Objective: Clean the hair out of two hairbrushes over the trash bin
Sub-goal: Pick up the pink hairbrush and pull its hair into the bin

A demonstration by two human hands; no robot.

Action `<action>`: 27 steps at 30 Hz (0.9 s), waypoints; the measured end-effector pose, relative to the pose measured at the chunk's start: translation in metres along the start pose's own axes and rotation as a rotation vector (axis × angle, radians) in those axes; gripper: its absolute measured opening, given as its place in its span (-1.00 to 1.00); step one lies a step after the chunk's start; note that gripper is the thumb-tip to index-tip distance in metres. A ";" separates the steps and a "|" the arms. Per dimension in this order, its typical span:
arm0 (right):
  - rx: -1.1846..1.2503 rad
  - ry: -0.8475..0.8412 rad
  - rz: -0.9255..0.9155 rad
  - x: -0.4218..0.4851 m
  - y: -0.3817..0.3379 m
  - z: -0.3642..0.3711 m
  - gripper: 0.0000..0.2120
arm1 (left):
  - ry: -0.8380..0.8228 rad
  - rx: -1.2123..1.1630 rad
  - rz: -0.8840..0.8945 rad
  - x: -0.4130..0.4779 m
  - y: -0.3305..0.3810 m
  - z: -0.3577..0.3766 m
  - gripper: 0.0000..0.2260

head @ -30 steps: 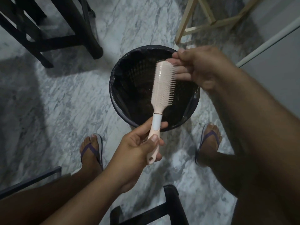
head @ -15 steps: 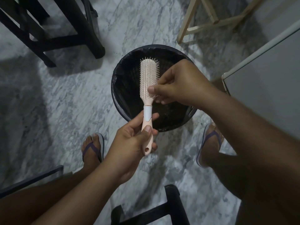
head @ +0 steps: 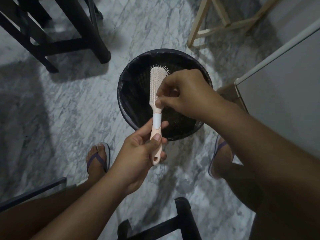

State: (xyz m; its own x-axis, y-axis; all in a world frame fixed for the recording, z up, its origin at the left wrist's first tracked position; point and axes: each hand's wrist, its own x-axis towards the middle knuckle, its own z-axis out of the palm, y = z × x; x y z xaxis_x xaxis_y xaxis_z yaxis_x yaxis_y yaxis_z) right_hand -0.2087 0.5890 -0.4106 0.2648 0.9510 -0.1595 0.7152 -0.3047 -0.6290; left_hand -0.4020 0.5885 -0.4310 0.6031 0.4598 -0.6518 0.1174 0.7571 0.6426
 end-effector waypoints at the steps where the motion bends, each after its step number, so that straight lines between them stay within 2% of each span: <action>1: 0.015 0.007 0.008 0.001 0.000 -0.001 -0.89 | 0.000 0.003 0.008 0.001 0.001 -0.001 -0.61; 4: 0.103 0.141 0.002 0.002 -0.005 -0.012 -0.92 | 0.003 -0.008 0.011 0.001 0.002 -0.001 -0.62; 7: 0.304 0.324 0.095 0.011 0.003 -0.028 -0.89 | -0.018 -0.019 -0.008 -0.001 -0.002 0.000 -0.63; 9: 0.408 0.364 0.139 0.014 0.011 -0.033 -0.86 | -0.025 -0.014 -0.011 -0.001 -0.003 0.001 -0.62; 11: 0.360 0.323 0.107 0.012 0.013 -0.028 -0.83 | -0.023 -0.019 -0.002 -0.001 -0.002 0.002 -0.61; 13: 0.153 0.214 0.017 0.004 0.009 -0.018 -0.86 | -0.021 -0.025 0.005 0.000 0.000 0.003 -0.62; 15: -0.005 0.116 -0.029 0.000 0.005 -0.009 -0.74 | -0.022 -0.026 0.003 -0.001 -0.001 0.004 -0.62; 17: -0.043 0.091 -0.012 0.002 0.006 -0.006 -0.68 | -0.027 -0.014 -0.003 -0.002 -0.005 0.005 -0.61; 20: 0.004 0.110 -0.001 0.004 0.010 -0.009 -0.82 | -0.047 0.002 -0.002 -0.005 -0.009 0.006 -0.61; 23: 0.080 0.298 0.011 0.008 0.013 -0.009 -0.89 | -0.053 -0.028 0.003 -0.003 -0.006 0.006 -0.61; 25: 0.209 0.471 0.108 0.014 0.022 -0.012 -0.85 | -0.055 -0.058 0.002 -0.001 -0.003 0.007 -0.63; 27: 0.315 0.534 0.212 0.019 0.032 -0.015 -0.76 | -0.054 -0.082 -0.008 0.001 0.000 0.008 -0.64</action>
State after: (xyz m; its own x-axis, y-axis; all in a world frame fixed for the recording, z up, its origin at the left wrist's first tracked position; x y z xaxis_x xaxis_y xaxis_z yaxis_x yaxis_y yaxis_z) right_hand -0.1716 0.5965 -0.4223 0.7217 0.6908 0.0442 0.4100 -0.3751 -0.8314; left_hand -0.3948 0.5851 -0.4287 0.6444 0.4297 -0.6325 0.0582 0.7971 0.6010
